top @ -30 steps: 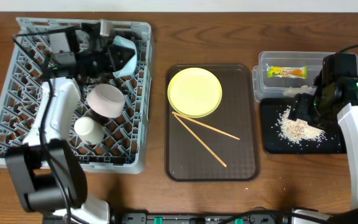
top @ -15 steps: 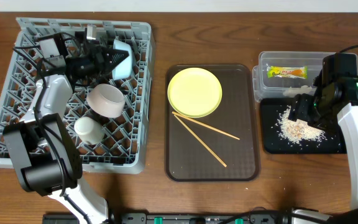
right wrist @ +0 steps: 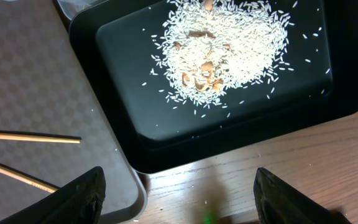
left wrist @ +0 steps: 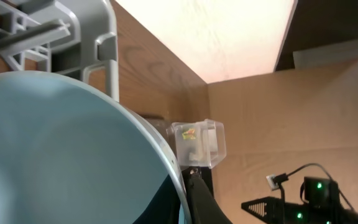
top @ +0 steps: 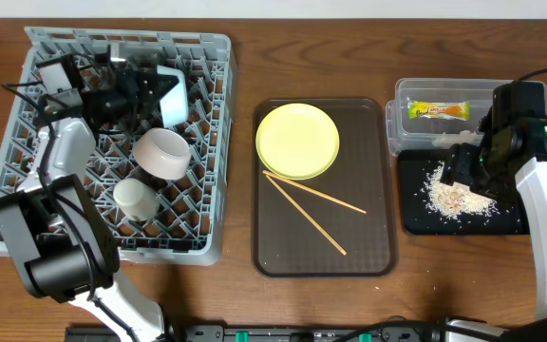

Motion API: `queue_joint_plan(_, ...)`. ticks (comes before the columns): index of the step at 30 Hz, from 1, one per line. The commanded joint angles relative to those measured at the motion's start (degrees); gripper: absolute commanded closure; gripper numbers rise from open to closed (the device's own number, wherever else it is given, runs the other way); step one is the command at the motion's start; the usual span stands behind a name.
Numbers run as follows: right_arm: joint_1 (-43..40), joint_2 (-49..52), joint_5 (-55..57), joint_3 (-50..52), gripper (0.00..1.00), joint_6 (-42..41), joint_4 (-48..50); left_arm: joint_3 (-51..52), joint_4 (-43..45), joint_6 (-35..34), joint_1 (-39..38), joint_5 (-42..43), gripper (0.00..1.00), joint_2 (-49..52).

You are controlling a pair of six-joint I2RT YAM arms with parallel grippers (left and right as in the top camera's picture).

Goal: Sort waste into correct bins and load items into the dishwasher
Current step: 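Carry the light-blue bowl left and set it upright in the rack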

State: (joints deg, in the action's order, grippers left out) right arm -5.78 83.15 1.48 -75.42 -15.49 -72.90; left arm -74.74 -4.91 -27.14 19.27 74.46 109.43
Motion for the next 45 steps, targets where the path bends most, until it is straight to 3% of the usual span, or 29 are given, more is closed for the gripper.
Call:
queue_joint_plan(1,-0.79,-0.76,-0.04,-0.42,0.26,-0.15,-0.22,-0.48,-0.59,-1.25,1.25,-6.38,0.92,1.49)
queue_joint_plan(11,-0.81,-0.76,-0.02,-0.42,0.26,-0.13,-0.20,-0.50,2.34,-4.66,1.01,-1.79,0.93,1.49)
queue_joint_plan(19,-0.81,-0.76,-0.04,-0.42,0.26,-0.15,-0.20,-0.50,10.19,-14.12,-0.94,1.62,0.93,1.49)
queue_joint_plan(32,-0.81,-0.76,-0.02,-0.42,0.26,-0.13,-0.20,-0.48,10.29,-14.03,-4.07,-2.91,0.92,1.51)
queue_joint_plan(45,-0.81,-0.76,-0.02,-0.42,0.26,-0.13,-0.24,1.42,5.75,-7.87,0.11,-9.94,0.90,1.90)
